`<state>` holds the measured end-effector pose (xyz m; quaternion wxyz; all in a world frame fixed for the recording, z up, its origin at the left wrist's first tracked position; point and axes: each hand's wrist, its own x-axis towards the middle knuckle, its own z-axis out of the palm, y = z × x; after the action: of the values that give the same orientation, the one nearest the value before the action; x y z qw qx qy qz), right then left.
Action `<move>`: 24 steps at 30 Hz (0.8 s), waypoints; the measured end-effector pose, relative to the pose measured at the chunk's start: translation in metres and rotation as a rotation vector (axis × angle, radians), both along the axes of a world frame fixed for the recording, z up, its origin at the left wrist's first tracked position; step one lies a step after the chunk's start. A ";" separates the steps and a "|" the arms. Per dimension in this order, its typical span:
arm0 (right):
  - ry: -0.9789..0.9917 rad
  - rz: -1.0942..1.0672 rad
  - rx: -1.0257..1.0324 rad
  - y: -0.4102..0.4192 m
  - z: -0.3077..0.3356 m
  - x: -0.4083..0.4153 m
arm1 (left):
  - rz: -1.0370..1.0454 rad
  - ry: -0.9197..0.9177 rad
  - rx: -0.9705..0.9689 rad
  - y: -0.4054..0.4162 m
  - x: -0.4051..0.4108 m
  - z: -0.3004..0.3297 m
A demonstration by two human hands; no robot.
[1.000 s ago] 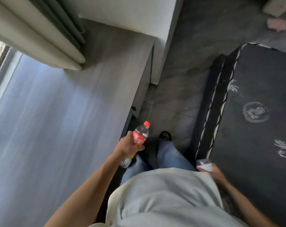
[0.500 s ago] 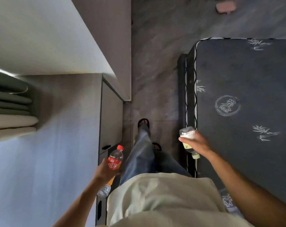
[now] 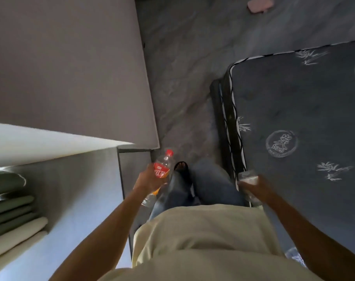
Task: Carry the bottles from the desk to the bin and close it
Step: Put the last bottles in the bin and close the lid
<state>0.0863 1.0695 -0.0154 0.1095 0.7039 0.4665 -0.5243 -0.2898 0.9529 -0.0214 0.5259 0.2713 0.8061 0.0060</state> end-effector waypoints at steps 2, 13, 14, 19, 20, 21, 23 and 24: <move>-0.044 -0.028 -0.023 0.013 -0.001 0.011 | 0.003 0.002 0.067 0.052 -0.005 0.001; -0.160 0.045 -0.069 0.191 -0.019 0.004 | 0.100 0.035 0.007 0.235 -0.036 -0.001; -0.153 0.059 -0.053 0.214 -0.019 -0.004 | 0.098 0.053 -0.010 0.241 -0.041 0.000; -0.053 0.128 0.052 0.334 -0.010 -0.060 | 0.128 0.077 -0.076 0.264 -0.074 0.003; -0.029 0.118 0.070 0.356 -0.009 -0.071 | 0.119 0.080 -0.095 0.269 -0.079 0.003; -0.020 0.108 0.077 0.377 -0.010 -0.083 | 0.103 0.084 -0.117 0.274 -0.085 0.003; -0.030 0.091 0.082 0.416 -0.012 -0.106 | 0.079 0.091 -0.153 0.288 -0.097 0.001; -0.036 0.081 0.081 0.434 -0.015 -0.116 | 0.074 0.096 -0.171 0.296 -0.103 -0.001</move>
<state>-0.0296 1.5036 -0.0301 0.1102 0.6977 0.5134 -0.4873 -0.3930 1.2490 -0.0225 0.5072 0.1956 0.8375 -0.0563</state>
